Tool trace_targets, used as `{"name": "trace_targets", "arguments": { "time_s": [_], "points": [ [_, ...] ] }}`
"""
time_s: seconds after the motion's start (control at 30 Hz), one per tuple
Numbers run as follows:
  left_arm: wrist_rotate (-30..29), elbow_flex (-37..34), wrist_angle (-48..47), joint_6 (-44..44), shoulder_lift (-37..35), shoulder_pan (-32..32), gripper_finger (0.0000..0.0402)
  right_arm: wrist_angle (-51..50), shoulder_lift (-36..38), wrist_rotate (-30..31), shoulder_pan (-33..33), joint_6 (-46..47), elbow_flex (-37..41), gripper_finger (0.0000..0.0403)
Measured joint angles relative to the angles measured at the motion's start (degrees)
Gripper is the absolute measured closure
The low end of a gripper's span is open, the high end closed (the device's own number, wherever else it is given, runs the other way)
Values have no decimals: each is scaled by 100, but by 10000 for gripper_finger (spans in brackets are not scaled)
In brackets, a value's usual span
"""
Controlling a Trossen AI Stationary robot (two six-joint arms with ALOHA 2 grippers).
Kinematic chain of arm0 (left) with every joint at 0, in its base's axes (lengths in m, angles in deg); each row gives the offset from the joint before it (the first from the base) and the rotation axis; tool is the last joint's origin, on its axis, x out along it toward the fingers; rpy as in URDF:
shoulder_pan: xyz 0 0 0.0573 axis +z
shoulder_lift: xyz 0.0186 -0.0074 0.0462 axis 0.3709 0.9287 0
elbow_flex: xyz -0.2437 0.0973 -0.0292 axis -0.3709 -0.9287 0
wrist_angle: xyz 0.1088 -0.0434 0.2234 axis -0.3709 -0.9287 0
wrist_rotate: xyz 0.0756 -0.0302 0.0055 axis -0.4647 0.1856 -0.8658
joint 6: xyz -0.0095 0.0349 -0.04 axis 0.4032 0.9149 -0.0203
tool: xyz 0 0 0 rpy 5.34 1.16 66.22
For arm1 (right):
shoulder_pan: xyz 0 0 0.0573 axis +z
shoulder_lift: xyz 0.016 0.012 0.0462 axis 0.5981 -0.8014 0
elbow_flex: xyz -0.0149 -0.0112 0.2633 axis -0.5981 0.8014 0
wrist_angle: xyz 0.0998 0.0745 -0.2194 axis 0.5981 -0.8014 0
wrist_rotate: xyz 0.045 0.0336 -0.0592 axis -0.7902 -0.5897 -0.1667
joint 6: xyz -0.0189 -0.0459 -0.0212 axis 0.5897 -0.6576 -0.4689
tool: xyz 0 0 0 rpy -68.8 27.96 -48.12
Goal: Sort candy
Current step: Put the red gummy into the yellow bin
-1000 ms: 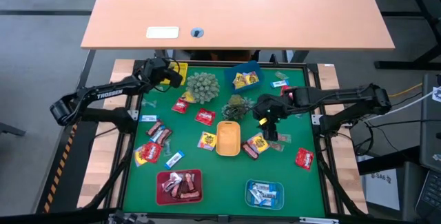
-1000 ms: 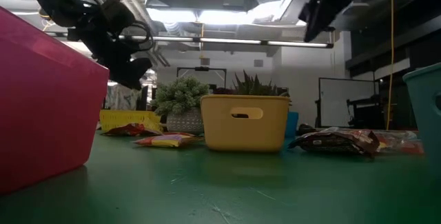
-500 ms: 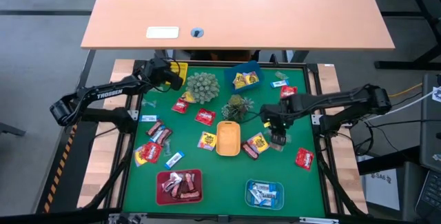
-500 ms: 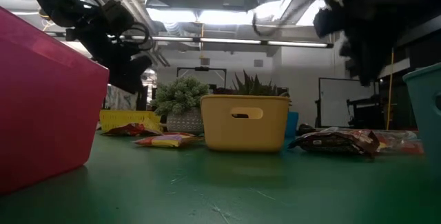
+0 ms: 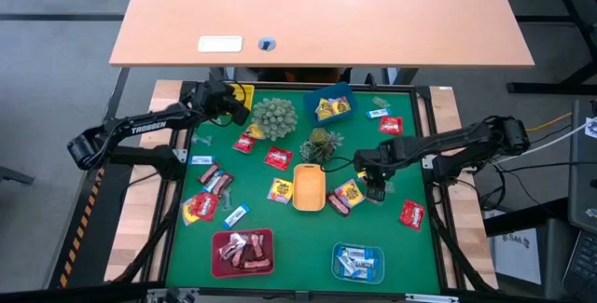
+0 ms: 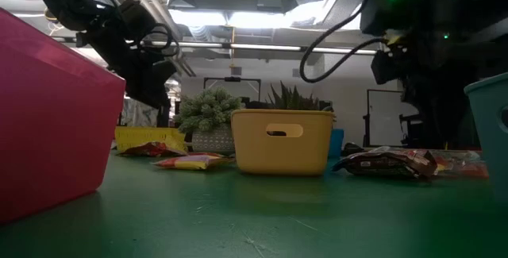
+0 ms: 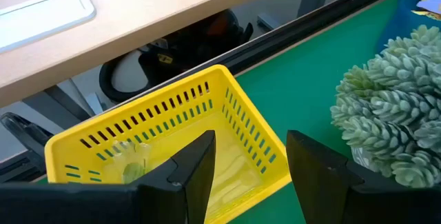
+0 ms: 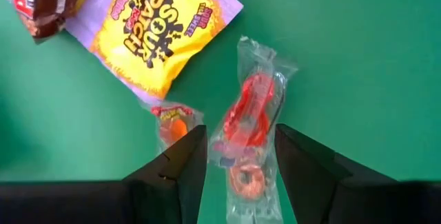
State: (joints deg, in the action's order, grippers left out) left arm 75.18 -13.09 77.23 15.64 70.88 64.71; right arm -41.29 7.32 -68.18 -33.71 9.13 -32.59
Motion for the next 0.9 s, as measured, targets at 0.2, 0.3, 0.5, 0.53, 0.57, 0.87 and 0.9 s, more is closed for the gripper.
{"name": "trace_targets", "arguments": {
  "time_s": [0.2, 0.3, 0.5, 0.53, 0.57, 0.87, 0.9],
  "points": [
    [0, 0, 0, -1, 0, -38, 236, 506, 0, 247, 0, 3, 324, 233],
    [0, 0, 0, -1, 0, -38, 236, 871, 0, 247, 0, 3, 527, 233],
    [0, 0, 2, -3, 0, -38, 236, 1363, 0, 338, 0, 1, 942, 233],
    [-1, 0, 2, -2, 0, -38, 236, 1392, 3, 344, 0, 0, 972, 233],
    [0, 0, 2, -3, 0, -38, 236, 1406, 7, 357, 0, -2, 993, 233],
    [386, 0, 7, 1, 0, -38, 236, 1516, 16, 517, 1, -56, 1097, 245],
    [476, 0, 7, 1, 0, -38, 236, 1515, 15, 530, 0, -56, 1097, 253]
  ]
}}
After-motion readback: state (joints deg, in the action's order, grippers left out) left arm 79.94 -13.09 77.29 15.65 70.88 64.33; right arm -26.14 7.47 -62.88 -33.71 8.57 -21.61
